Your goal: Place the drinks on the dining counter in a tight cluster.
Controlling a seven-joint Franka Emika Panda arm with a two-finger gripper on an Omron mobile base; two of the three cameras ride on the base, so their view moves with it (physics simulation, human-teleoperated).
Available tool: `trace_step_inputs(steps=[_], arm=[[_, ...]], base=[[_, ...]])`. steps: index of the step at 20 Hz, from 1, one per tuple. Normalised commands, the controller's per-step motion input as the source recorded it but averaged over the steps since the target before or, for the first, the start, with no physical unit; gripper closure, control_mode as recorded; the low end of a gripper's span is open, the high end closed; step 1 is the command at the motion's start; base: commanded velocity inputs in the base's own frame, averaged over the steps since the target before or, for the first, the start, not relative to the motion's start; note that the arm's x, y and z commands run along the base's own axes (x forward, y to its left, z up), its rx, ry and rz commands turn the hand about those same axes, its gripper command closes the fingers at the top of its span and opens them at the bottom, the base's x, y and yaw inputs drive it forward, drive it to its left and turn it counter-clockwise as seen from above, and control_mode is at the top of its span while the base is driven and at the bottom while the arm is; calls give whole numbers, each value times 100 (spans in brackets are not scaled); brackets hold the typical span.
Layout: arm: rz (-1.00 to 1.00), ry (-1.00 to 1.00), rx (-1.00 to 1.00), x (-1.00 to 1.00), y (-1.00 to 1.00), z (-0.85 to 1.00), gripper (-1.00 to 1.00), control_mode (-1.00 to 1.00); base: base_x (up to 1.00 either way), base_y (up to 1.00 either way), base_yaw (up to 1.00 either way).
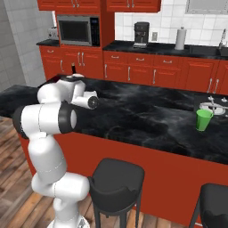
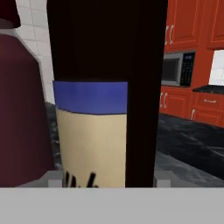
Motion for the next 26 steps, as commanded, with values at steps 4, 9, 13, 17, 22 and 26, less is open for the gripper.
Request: trace_step_inputs(steps=[4, 9, 13, 17, 22, 26], arm=[[0, -1, 0, 0, 0, -1, 100, -100], [0, 0, 0, 0, 0, 0, 100, -100], [0, 0, 0, 0, 0, 0, 100, -100], [0, 0, 0, 0, 0, 0, -100, -100], [0, 0, 0, 0, 0, 0, -100, -100], [0, 0, 0, 0, 0, 0, -100, -100]], base=[[0, 0, 0], [0, 0, 0], [0, 0, 0], [0, 0, 0], [0, 0, 0], [0, 0, 0]])
